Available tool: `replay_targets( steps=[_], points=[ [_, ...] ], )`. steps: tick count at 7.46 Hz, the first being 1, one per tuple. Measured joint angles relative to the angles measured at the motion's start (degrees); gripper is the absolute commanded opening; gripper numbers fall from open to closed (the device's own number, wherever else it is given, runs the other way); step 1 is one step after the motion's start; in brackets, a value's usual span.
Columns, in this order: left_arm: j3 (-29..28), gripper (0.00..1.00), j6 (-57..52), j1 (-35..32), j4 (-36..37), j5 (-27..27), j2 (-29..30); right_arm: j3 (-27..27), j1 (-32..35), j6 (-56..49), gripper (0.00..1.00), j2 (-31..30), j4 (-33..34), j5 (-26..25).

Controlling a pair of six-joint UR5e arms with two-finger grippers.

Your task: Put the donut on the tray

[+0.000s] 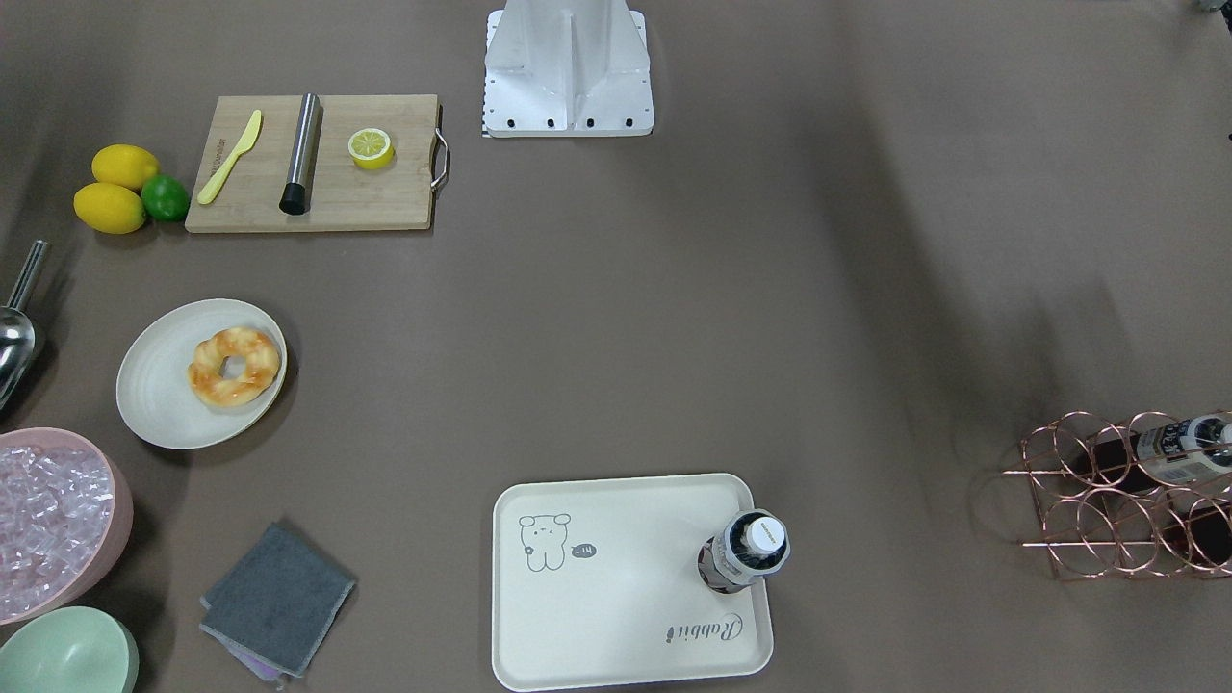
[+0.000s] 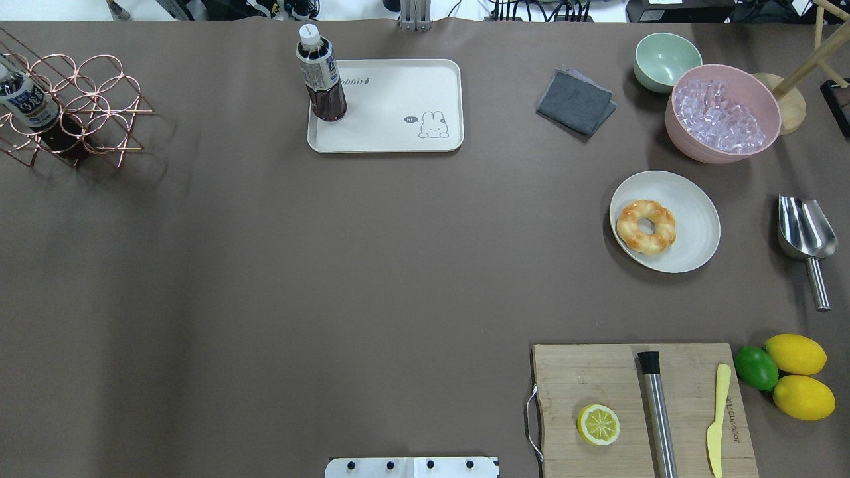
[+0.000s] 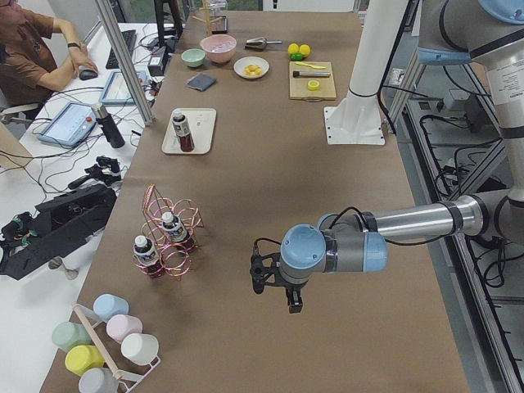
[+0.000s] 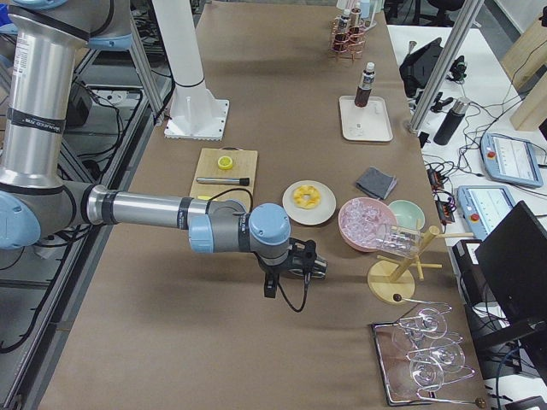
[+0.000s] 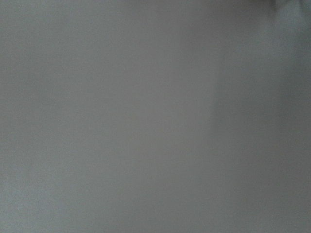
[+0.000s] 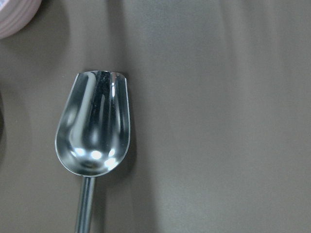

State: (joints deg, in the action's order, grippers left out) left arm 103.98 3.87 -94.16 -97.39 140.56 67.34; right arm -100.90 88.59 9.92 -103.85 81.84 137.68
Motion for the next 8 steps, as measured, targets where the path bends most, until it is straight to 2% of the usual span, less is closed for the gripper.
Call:
replay_targets(
  steps=[2, 5, 8],
  points=[
    [-0.03, 0.98, -0.01, 0.03, 0.0, -0.01, -0.08, -1.58, -5.07, 10.73, 0.99, 2.4, -1.53, 0.15],
    [-0.05, 0.98, -0.01, 0.08, 0.0, -0.02, -0.03, -1.85, -14.78, 35.86, 1.0, 4.17, -14.36, -0.38],
    [-0.01, 0.98, -0.01, 0.19, 0.0, -0.02, 0.05, -1.6, -23.33, 48.87, 0.83, 5.75, -19.75, -4.3]
  ],
)
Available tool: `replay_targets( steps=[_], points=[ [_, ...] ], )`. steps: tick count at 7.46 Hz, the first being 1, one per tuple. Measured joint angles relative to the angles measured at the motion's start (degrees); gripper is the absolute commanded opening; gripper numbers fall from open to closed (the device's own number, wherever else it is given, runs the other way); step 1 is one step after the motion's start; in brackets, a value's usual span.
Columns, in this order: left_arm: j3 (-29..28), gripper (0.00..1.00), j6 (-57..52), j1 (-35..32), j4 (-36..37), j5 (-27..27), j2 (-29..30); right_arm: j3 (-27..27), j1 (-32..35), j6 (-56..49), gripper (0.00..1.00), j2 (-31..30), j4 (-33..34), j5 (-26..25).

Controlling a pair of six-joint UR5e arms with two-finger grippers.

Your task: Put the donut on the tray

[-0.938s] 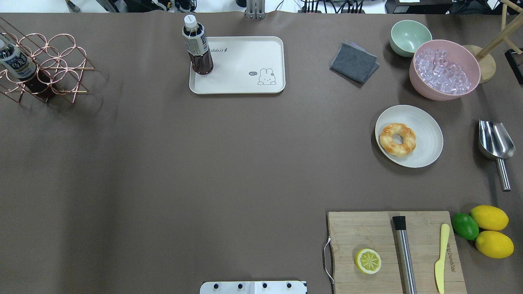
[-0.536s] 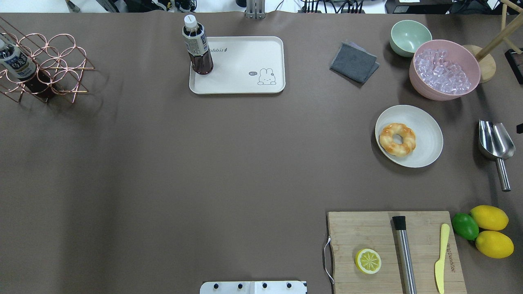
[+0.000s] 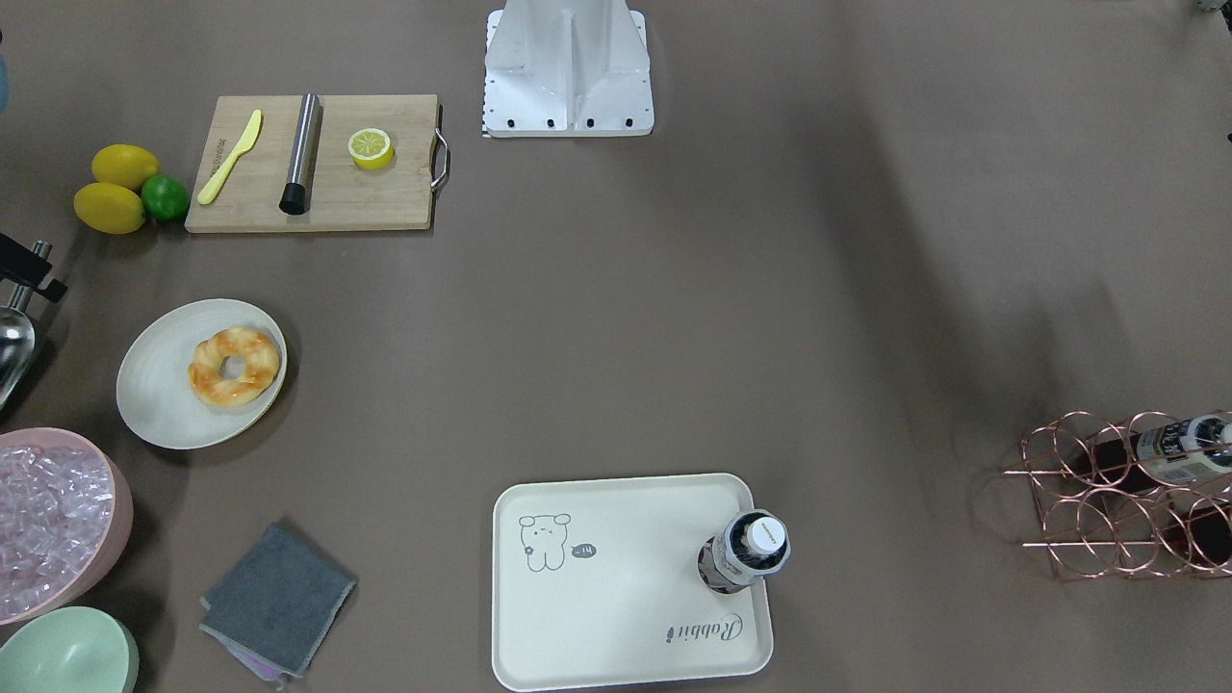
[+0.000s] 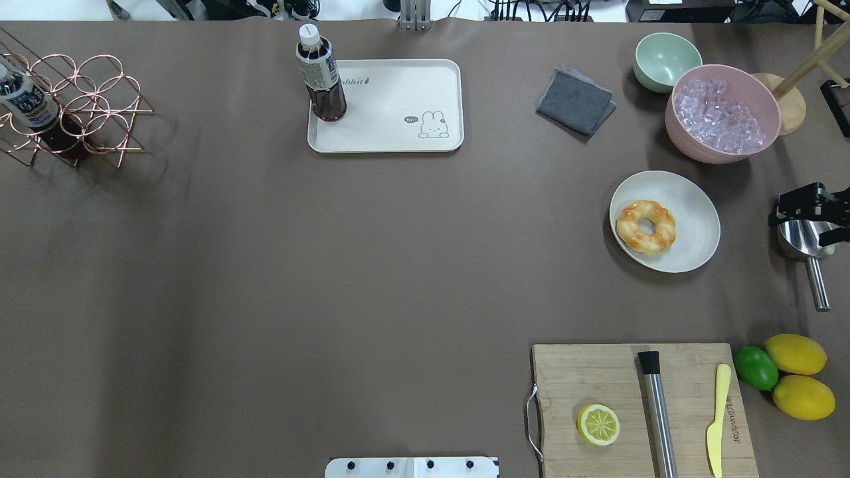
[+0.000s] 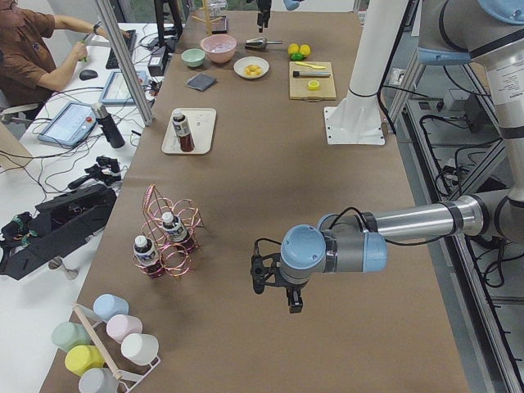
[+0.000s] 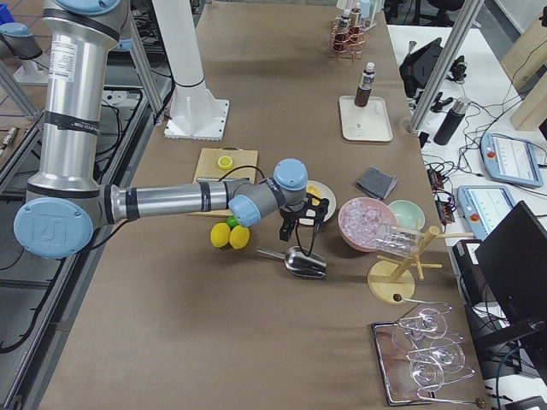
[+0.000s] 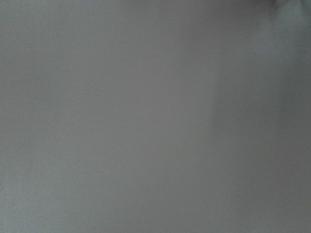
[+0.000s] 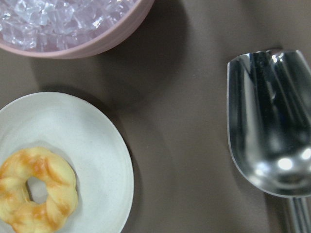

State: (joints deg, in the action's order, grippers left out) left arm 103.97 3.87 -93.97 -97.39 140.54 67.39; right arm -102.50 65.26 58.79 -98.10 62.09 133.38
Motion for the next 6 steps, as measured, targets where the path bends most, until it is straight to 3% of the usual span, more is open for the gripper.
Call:
replay_targets(
  steps=[3, 6],
  points=[
    [-0.06, 0.98, 0.0, 0.09, 0.07, 0.0, 0.06, 1.81, -7.1, 9.1, 0.78, 3.99, -2.13, -5.37],
    [-0.13, 0.98, 0.03, 0.11, 0.09, -0.08, 0.15, 5.33, -9.95, 10.7, 0.75, 6.74, -3.24, -6.98]
  ],
)
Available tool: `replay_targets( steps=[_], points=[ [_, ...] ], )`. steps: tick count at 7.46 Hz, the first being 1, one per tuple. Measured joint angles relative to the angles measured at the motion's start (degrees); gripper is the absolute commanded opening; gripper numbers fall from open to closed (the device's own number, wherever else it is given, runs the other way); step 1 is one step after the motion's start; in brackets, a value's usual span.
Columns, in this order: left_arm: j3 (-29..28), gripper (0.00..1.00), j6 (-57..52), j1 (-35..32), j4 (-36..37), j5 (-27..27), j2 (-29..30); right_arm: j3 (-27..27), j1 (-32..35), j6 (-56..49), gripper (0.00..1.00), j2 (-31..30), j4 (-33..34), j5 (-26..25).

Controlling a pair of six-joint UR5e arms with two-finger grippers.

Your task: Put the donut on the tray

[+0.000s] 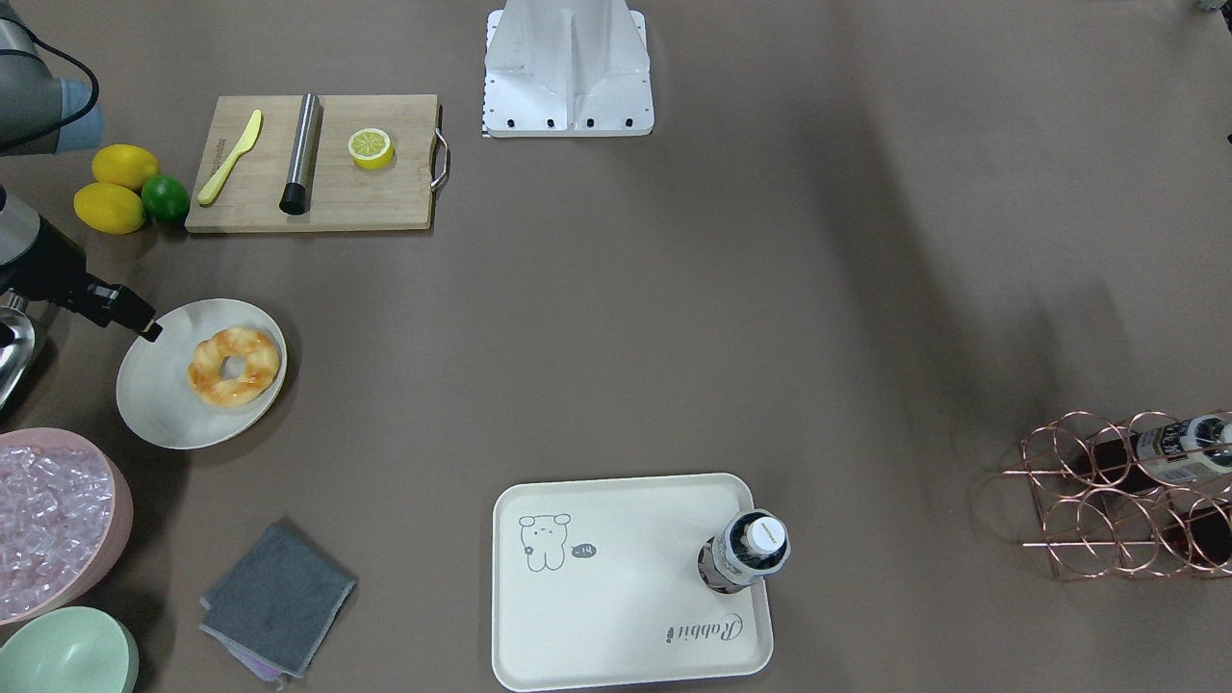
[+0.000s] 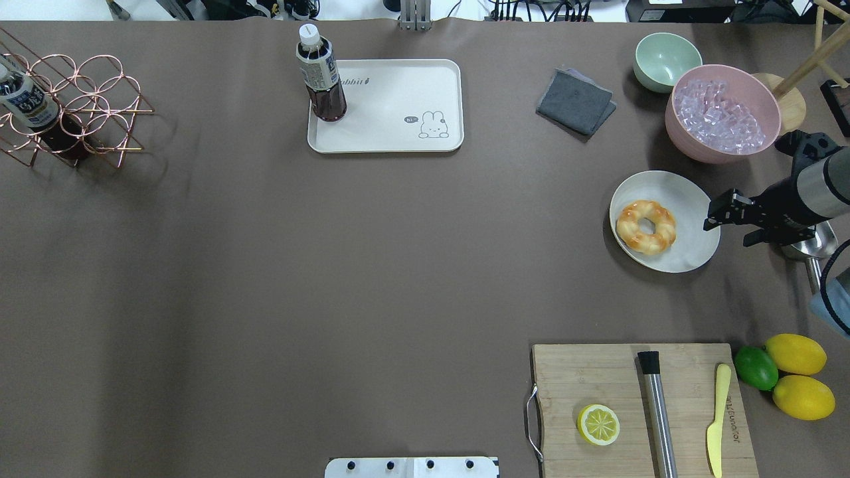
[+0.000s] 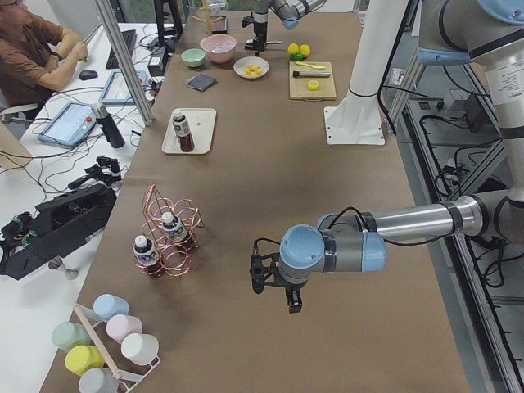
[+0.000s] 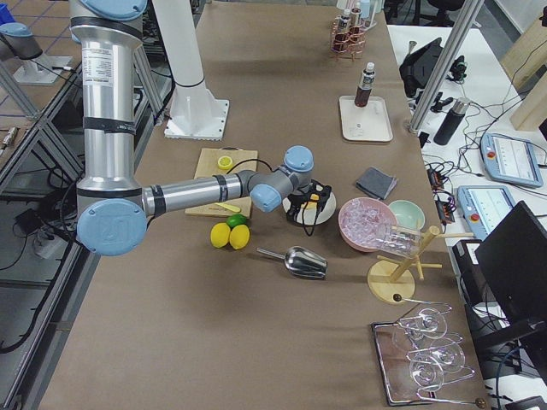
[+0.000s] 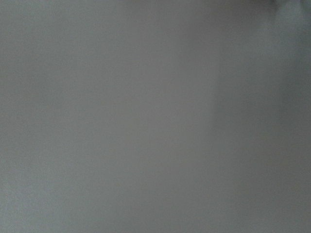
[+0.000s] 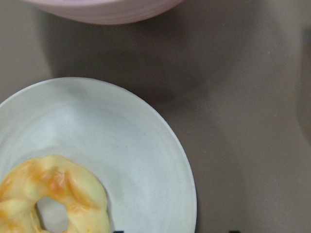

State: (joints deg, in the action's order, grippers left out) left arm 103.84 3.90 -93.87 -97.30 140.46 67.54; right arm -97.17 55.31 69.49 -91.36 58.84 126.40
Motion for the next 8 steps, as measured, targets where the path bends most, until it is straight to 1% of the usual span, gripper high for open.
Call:
replay_targets(
  steps=[1, 2, 5, 6, 7, 8],
  points=[
    [-0.02, 0.98, 0.0, 0.0, 0.0, -0.01, 0.02, 1.61, -0.87, 0.1, 0.69, 0.32, -1.46, -0.79],
    [0.01, 0.98, -0.02, 0.0, 0.0, 0.03, 0.04, 2.79, -1.55, 0.29, 0.67, 0.5, -2.36, -1.41],
    [0.06, 0.98, 0.05, 0.0, 0.0, 0.08, 0.04, 4.11, -2.92, 1.33, 0.33, 0.46, -2.92, -3.09],
    [0.05, 0.98, 0.05, 0.0, 0.0, 0.08, 0.04, 4.26, -3.25, 1.71, 0.14, 0.57, -2.95, -3.39],
    [0.04, 0.98, 0.05, 0.0, 0.0, 0.08, 0.04, 4.4, -3.47, 1.87, 0.0, 0.62, -2.98, -3.66],
    [-0.01, 0.98, 0.05, 0.0, 0.01, 0.08, 0.04, 4.47, -3.61, 1.93, 0.0, 0.64, -2.98, -3.87]
  ],
)
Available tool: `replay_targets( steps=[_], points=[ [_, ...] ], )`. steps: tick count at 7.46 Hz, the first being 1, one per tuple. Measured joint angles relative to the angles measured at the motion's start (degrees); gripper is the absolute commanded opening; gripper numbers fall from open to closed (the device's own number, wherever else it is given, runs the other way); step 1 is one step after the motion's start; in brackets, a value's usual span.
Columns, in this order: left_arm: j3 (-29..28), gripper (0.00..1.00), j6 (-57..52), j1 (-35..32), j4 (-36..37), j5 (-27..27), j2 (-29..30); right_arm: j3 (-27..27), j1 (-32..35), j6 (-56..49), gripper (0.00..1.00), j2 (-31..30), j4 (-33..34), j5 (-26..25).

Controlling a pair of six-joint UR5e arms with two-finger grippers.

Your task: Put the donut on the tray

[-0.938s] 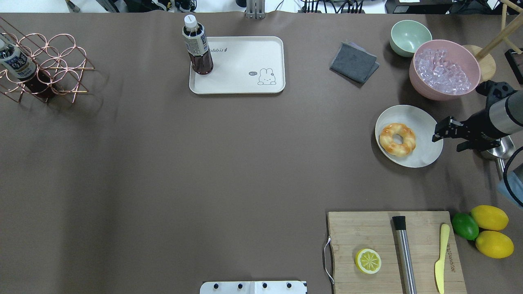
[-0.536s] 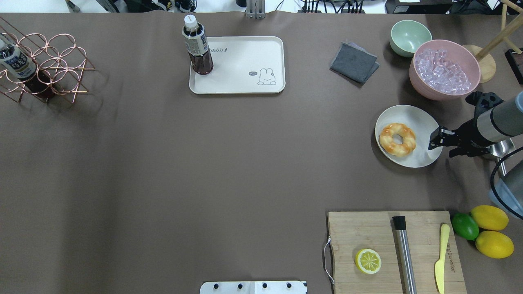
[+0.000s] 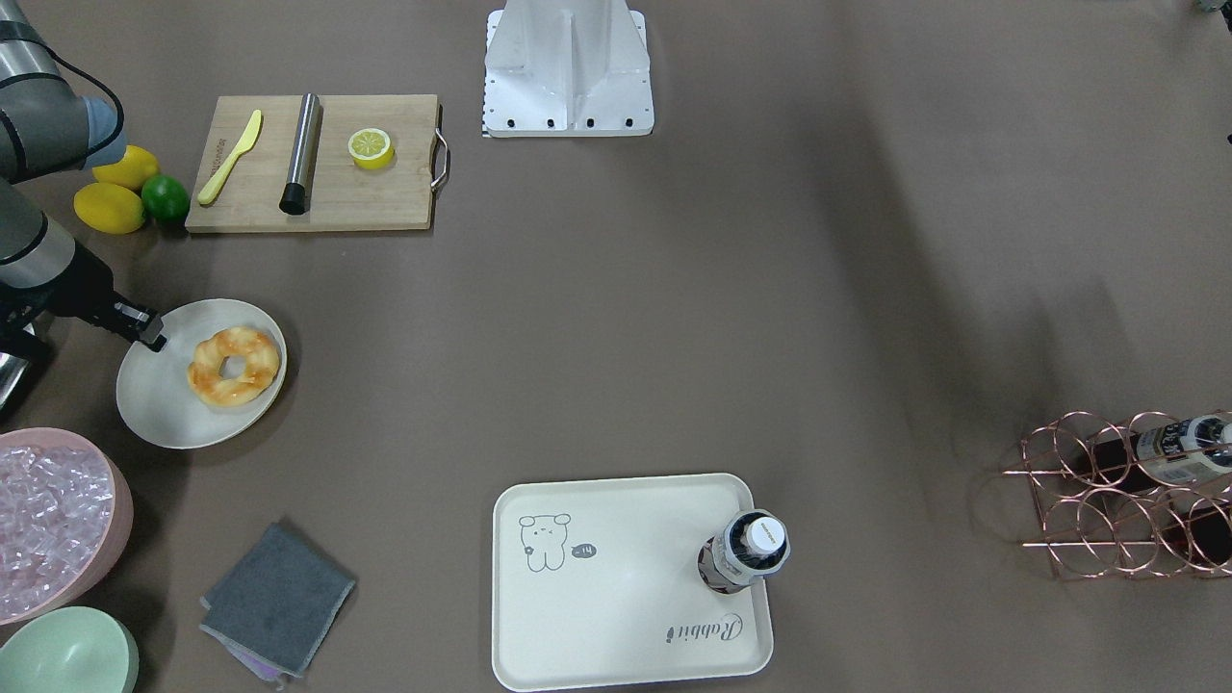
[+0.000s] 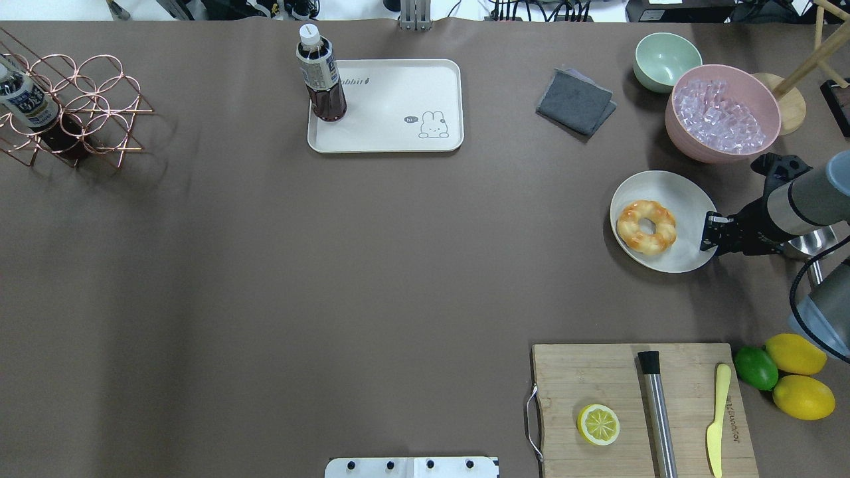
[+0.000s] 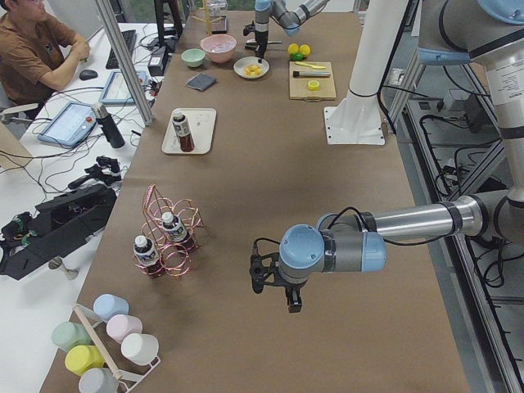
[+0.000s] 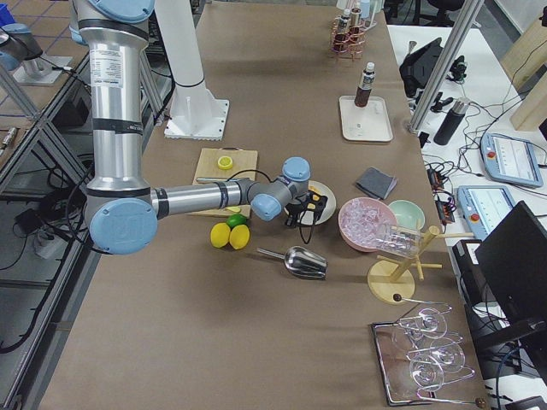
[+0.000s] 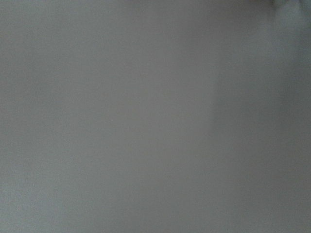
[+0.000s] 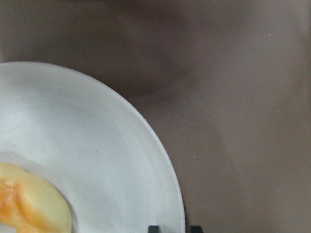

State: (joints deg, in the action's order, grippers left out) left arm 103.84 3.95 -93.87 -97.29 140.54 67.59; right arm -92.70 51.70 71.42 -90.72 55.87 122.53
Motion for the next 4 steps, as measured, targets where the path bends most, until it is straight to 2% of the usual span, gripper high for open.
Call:
replay_targets(
  steps=[2, 4],
  points=[
    [-0.11, 0.98, 0.0, 0.01, 0.06, 0.0, 0.0, -0.29, -0.13, 0.31, 0.0, 0.09, -0.01, -0.05],
    [-0.12, 0.98, 0.0, 0.14, 0.01, 0.0, -0.03, -0.66, -0.19, 3.91, 0.0, 3.09, 0.01, 0.25]
  ],
)
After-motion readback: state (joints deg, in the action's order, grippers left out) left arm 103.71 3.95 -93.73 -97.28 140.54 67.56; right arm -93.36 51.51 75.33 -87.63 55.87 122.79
